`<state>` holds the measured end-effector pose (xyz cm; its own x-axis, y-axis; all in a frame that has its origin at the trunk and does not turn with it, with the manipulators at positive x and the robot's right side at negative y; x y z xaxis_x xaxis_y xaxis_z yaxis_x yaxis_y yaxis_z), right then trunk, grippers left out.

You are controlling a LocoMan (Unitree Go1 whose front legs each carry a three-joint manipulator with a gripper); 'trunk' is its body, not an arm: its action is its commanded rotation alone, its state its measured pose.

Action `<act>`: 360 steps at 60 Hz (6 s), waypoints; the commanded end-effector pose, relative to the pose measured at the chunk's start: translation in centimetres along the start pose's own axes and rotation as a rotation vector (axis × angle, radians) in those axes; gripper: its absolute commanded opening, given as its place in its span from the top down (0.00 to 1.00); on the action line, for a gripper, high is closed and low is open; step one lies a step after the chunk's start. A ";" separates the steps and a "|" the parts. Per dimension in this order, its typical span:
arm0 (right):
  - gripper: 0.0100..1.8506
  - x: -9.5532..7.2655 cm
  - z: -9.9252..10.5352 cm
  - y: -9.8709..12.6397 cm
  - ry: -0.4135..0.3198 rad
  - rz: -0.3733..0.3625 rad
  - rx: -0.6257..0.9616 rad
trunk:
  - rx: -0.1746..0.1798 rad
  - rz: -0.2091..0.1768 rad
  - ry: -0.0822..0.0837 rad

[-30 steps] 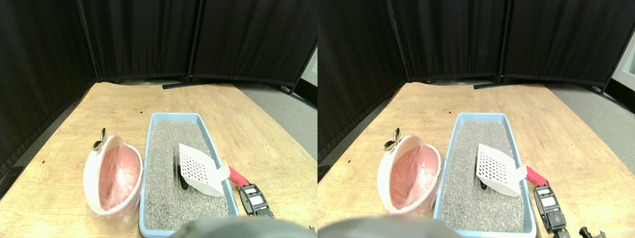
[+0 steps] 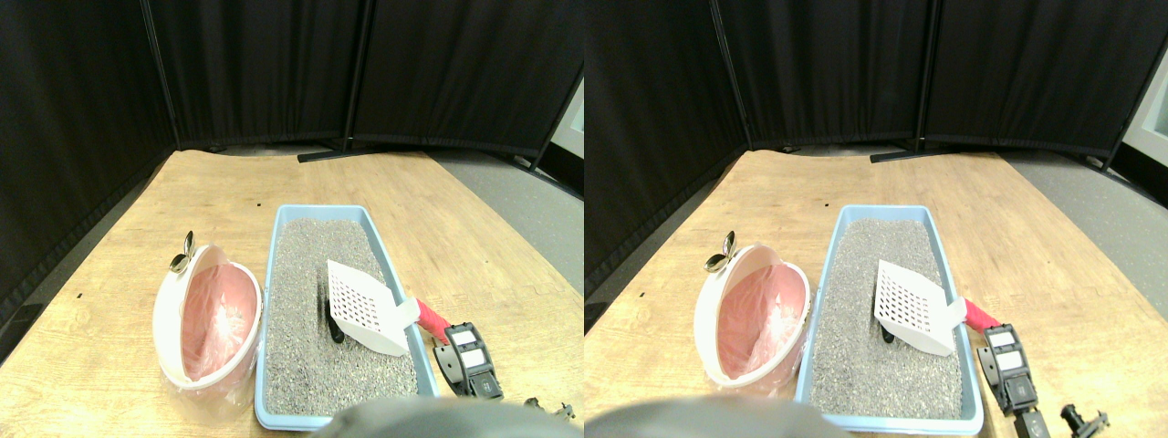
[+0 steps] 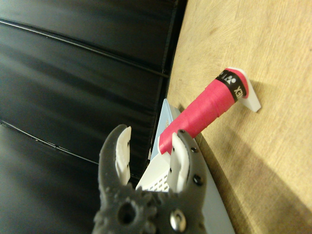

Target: Scoop (unimanual)

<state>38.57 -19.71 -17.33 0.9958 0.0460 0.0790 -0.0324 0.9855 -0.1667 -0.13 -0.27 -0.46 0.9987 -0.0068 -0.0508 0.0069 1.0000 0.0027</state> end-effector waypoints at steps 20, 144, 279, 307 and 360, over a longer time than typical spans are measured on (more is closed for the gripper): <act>0.51 0.6 0.1 -2.1 -0.065 -0.025 0.126 | -0.006 -0.021 0.017; 0.53 7.0 -2.7 -1.6 -0.005 -0.100 0.413 | -0.044 -0.021 0.035; 0.97 11.6 9.3 -5.2 -0.218 0.305 -0.336 | -0.203 0.100 0.076; 0.97 12.5 8.9 -4.6 -0.198 0.290 -0.380 | -0.210 0.110 0.072; 0.97 14.0 9.8 -2.8 -0.157 0.331 -0.605 | -0.225 0.118 0.070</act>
<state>51.93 -20.84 -6.29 0.9240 0.3796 0.0453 -0.2401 0.6685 -0.7039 -0.12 -0.46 -0.24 0.9890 0.0877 -0.1189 -0.1091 0.9761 -0.1882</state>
